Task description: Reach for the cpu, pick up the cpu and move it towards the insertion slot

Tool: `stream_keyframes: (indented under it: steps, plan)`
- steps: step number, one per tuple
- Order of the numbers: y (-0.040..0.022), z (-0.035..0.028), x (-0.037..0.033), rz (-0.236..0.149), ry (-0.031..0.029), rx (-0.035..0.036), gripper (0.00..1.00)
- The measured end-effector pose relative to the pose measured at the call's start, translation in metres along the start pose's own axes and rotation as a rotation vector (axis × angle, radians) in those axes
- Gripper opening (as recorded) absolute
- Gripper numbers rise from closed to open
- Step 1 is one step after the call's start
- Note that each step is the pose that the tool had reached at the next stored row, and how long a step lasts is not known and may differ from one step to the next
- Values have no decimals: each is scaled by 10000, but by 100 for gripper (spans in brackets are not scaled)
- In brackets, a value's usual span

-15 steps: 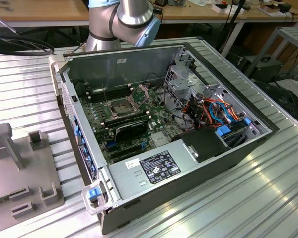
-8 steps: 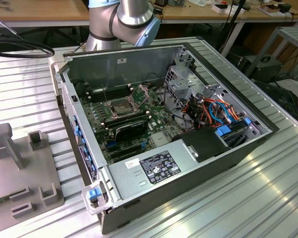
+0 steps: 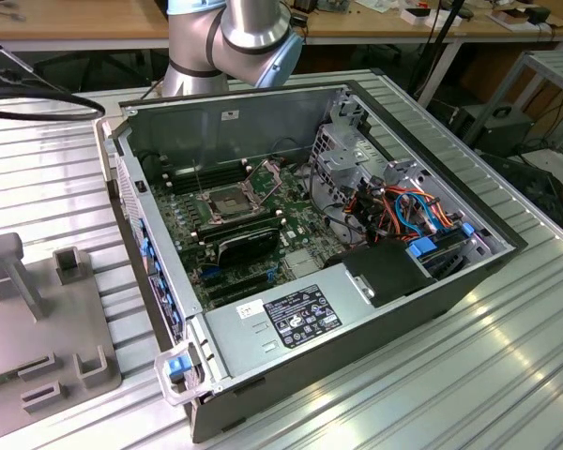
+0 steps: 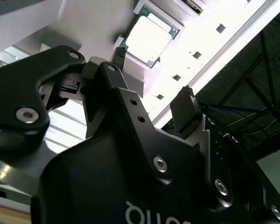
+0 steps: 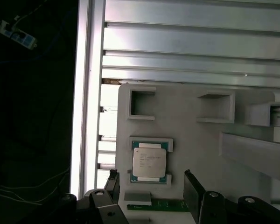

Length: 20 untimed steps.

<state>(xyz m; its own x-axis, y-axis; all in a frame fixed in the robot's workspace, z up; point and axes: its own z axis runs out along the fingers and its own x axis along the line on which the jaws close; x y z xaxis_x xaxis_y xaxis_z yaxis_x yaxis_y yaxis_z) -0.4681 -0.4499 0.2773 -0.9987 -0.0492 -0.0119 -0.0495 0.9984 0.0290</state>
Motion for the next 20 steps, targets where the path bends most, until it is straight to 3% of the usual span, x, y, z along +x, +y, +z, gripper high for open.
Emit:
stream_keyframes:
  steps: [17, 20]
  plan:
    - [-10, 222, 3, 0, 1, 0, 66]
    - [-12, 255, 2, -2, 3, 68, 66]
